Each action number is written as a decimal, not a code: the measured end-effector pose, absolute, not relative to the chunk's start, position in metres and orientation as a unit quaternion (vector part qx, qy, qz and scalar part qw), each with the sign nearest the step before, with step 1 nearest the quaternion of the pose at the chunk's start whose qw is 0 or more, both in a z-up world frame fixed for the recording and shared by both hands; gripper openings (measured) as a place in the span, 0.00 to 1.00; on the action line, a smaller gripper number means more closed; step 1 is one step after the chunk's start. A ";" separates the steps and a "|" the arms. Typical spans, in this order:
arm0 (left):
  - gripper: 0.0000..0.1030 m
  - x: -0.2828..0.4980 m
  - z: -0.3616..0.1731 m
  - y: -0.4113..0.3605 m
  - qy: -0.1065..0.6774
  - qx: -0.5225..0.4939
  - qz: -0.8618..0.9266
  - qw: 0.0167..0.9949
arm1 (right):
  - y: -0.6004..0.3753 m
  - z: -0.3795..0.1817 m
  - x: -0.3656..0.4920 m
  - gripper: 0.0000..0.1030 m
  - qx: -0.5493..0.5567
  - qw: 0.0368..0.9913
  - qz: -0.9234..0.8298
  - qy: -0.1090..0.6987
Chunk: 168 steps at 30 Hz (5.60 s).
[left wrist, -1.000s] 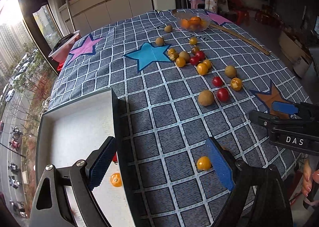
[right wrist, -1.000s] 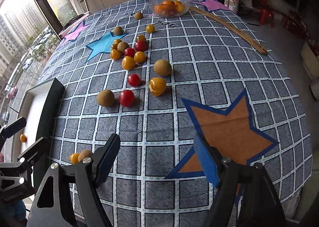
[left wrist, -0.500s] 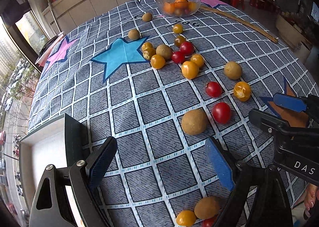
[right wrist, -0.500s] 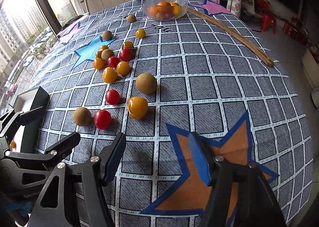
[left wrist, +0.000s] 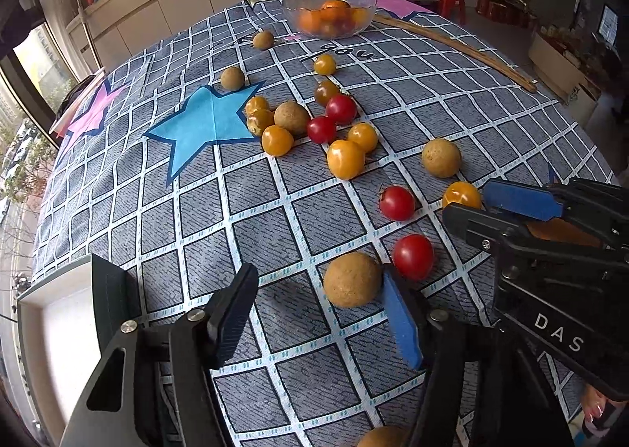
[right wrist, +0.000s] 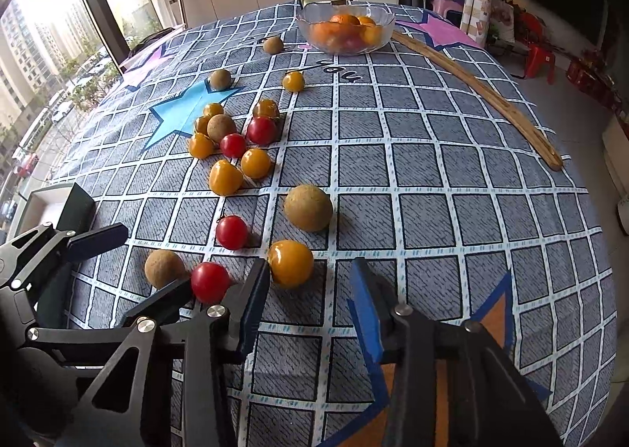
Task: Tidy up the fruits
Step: 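Grasp a tan round fruit with the left tool while the right tool grasps a yellow tomato, then carry the tan fruit and yellow tomato over the white tray, then open both tools to drop the fruits into the white tray, then grasp a yellow tomato with the left tool while the right tool grasps a red tomato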
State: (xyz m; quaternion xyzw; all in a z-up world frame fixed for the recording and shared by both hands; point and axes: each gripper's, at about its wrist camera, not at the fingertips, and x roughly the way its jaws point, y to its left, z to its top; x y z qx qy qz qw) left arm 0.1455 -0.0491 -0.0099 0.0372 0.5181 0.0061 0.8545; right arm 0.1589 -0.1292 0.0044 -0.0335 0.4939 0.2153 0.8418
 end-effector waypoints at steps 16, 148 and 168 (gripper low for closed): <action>0.29 0.103 0.013 -0.057 0.499 0.042 -0.021 0.866 | -0.153 0.008 0.131 0.24 0.037 0.825 0.234 0.513; 0.82 0.010 0.019 -0.009 0.495 0.025 0.056 0.867 | -0.152 0.019 0.082 0.78 0.033 0.815 0.227 0.532; 0.82 0.039 -0.013 -0.034 0.512 0.038 0.014 0.858 | -0.100 0.004 0.113 0.75 -0.037 0.837 0.207 0.506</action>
